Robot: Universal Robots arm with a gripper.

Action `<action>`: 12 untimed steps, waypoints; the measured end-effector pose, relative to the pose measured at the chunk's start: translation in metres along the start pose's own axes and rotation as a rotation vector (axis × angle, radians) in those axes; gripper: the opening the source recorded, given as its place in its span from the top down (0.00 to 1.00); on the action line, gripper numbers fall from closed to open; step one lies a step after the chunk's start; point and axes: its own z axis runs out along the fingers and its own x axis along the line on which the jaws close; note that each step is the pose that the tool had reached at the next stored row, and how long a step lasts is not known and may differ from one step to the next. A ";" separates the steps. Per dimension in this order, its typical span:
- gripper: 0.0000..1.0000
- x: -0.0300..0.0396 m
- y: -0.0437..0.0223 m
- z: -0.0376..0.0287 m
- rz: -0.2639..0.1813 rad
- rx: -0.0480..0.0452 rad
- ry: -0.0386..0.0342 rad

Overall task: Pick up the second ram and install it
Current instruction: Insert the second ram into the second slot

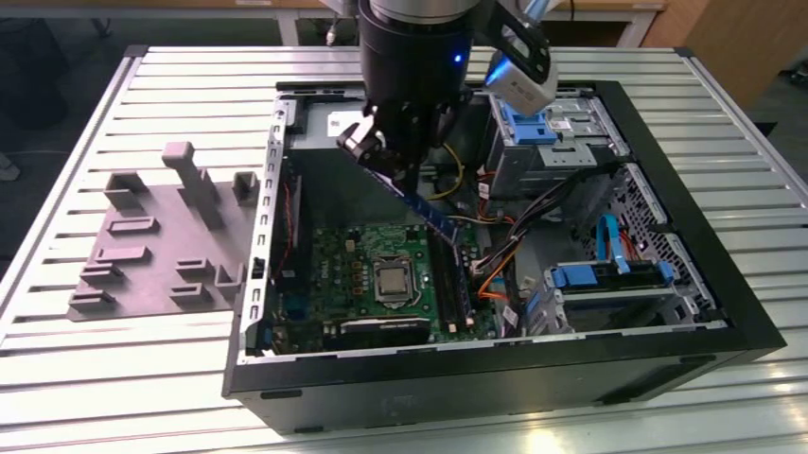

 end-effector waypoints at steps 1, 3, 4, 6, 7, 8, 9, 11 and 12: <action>0.88 0.0000 0.0000 0.0002 0.019 0.0001 -0.0004; 0.88 0.0000 0.0000 0.0006 0.055 0.0003 -0.0011; 0.88 0.0000 0.0000 0.0007 0.073 0.0005 -0.0014; 0.88 0.0000 0.0000 0.0011 0.109 0.0007 -0.0022; 0.88 0.0000 0.0000 0.0013 0.127 0.0008 -0.0026; 0.88 0.0000 0.0000 0.0015 0.147 0.0009 -0.0029; 0.88 0.0000 0.0000 0.0017 0.164 0.0010 -0.0033; 0.88 0.0000 -0.0001 0.0021 0.200 0.0012 -0.0041; 0.88 0.0000 -0.0001 0.0022 0.218 0.0013 -0.0044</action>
